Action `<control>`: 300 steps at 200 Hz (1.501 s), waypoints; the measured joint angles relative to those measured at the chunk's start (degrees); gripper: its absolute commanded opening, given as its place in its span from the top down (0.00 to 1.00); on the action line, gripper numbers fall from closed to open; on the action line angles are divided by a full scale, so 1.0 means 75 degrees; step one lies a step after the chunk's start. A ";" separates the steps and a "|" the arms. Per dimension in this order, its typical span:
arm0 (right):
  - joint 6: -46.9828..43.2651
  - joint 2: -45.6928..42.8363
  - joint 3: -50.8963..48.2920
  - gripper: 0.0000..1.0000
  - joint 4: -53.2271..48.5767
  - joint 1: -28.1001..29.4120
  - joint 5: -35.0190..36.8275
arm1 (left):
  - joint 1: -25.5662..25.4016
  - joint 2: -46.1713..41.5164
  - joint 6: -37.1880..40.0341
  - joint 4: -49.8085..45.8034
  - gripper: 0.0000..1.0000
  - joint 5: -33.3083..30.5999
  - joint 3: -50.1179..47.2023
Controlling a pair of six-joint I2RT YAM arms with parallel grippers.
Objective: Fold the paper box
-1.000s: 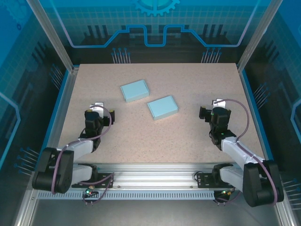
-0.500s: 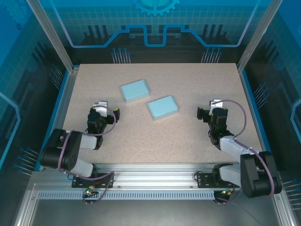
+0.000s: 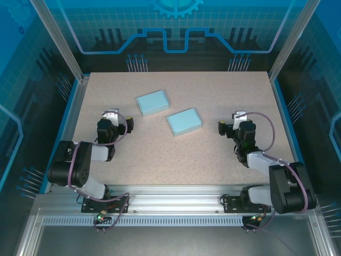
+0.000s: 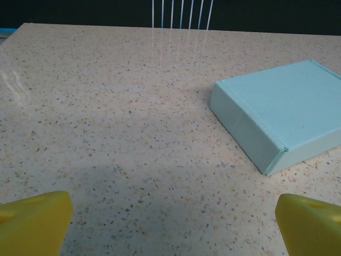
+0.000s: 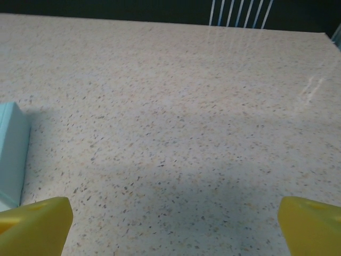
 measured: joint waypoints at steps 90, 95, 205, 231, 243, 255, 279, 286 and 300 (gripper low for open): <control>-0.0463 0.1600 0.0280 0.00 0.1055 -0.0198 -0.0796 | 0.0000 0.0000 -0.0125 -0.0117 0.01 0.0058 0.0000; -0.0458 0.1600 0.0321 0.00 0.1061 -0.0254 -0.0790 | 0.0000 0.0000 -0.0128 -0.0117 0.01 0.0061 0.0000; -0.0417 0.1600 0.0434 0.00 0.1064 -0.0493 -0.1507 | 0.0000 0.0000 -0.0128 -0.0117 0.01 0.0108 0.0000; -0.0417 0.1600 0.0437 0.00 0.1064 -0.0493 -0.1504 | 0.0000 0.0000 -0.0128 -0.0117 0.01 0.0108 0.0000; -0.0417 0.1600 0.0440 0.00 0.1064 -0.0493 -0.1507 | 0.0000 0.0000 -0.0128 -0.0117 0.01 0.0108 0.0000; -0.0417 0.1600 0.0443 0.00 0.1064 -0.0493 -0.1507 | 0.0000 0.0000 -0.0128 -0.0117 0.01 0.0108 0.0000; -0.0417 0.1600 0.0443 0.00 0.1064 -0.0493 -0.1507 | 0.0000 0.0000 -0.0128 -0.0117 0.01 0.0108 0.0000; -0.0417 0.1600 0.0443 0.00 0.1064 -0.0493 -0.1507 | 0.0000 0.0000 -0.0128 -0.0117 0.01 0.0108 0.0000; -0.0417 0.1600 0.0443 0.00 0.1061 -0.0493 -0.1507 | 0.0000 0.0000 -0.0128 -0.0117 0.01 0.0111 0.0000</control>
